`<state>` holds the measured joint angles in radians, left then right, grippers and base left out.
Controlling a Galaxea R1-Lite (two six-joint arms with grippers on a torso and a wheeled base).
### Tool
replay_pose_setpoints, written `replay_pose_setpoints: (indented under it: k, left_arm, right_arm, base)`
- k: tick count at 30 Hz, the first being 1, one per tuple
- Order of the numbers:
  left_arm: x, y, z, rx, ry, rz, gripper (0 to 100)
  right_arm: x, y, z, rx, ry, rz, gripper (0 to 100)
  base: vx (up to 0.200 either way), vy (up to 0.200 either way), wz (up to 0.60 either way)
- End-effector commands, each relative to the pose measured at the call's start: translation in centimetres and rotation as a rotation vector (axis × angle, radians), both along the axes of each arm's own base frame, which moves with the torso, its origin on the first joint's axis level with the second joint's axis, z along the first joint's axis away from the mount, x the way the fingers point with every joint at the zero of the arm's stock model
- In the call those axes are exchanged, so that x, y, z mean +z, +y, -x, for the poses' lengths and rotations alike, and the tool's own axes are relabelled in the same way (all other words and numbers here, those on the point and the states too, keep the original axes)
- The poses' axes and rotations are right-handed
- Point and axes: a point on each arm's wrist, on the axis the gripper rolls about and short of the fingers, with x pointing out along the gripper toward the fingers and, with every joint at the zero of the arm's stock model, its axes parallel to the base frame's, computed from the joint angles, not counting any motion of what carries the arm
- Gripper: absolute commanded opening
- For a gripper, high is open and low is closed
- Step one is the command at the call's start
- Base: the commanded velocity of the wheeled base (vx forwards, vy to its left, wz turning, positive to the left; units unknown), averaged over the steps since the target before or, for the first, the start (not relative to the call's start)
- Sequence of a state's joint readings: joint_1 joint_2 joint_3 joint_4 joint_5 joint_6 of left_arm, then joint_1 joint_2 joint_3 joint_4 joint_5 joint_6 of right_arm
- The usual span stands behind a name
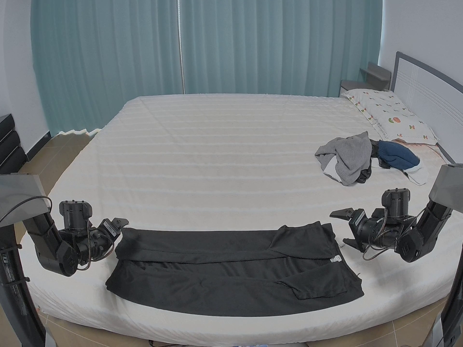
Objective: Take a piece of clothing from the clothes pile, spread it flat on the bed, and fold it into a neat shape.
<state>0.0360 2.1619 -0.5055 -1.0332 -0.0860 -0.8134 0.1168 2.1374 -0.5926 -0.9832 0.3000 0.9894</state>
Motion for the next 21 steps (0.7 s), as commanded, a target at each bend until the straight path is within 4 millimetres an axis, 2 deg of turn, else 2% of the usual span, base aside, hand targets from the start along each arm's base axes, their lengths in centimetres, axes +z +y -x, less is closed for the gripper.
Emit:
replay_pose_setpoints:
  k: [1, 9, 16, 21]
  left_arm:
    - [-0.2, -0.3, 0.5, -0.006, 0.018, 0.004, 100]
    - [-1.0, -1.0, -0.3, -0.006, 0.03, 0.033, 100]
    - [-2.2, -1.6, -1.8, -0.014, 0.032, 0.024, 100]
    - [-2.2, -1.8, -2.7, -0.016, 0.015, 0.028, 100]
  right_arm:
    - [0.3, 0.5, 0.4, 0.013, -0.003, 0.0, 100]
    - [0.1, 1.4, 0.4, 0.02, 0.013, -0.027, 100]
    - [-0.1, 2.1, 0.4, 0.038, 0.021, -0.028, 100]
    - [-0.3, 2.3, 0.4, 0.044, 0.024, -0.028, 100]
  base:
    - [0.0, 0.0, 0.0]
    - [0.0, 0.0, 0.0]
    - [0.0, 0.0, 0.0]
    - [0.0, 0.0, 0.0]
